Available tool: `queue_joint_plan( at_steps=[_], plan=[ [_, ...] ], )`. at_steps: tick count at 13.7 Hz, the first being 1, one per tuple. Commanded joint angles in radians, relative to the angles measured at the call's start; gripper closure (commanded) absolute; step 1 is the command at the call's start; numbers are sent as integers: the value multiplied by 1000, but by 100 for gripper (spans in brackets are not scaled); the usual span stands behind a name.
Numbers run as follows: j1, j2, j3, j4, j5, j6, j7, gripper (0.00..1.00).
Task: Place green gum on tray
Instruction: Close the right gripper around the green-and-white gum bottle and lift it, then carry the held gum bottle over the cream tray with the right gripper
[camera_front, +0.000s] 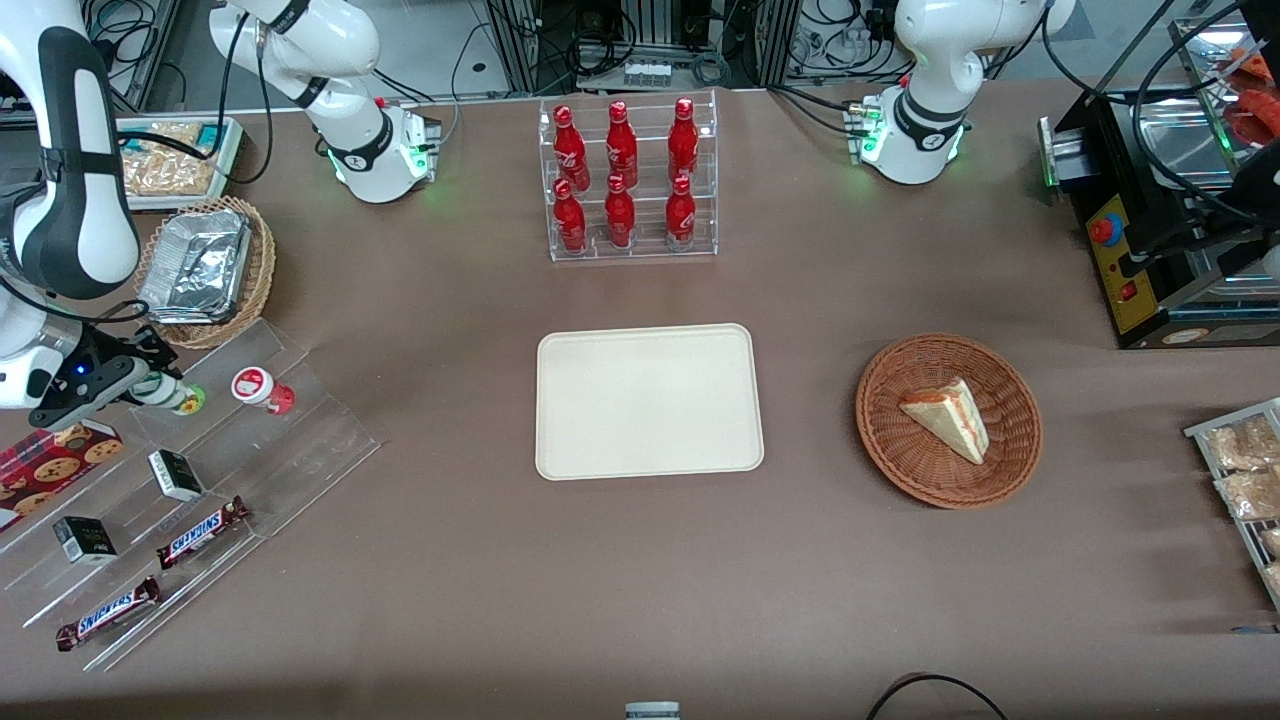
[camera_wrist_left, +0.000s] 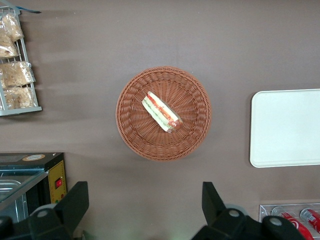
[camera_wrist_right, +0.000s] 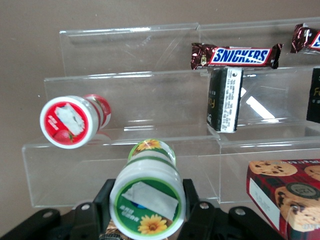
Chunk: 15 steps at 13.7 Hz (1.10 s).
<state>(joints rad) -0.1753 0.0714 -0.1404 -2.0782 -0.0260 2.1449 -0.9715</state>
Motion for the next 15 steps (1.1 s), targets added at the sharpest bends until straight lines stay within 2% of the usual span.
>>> queue_joint_plan(
  at_steps=[1,8,15],
  plan=[
    [28,-16,8,49,-5,-72,51,100],
    [170,-10,8,142,-5,-187,255,100],
    [350,13,8,158,-2,-191,516,100]
  ],
)
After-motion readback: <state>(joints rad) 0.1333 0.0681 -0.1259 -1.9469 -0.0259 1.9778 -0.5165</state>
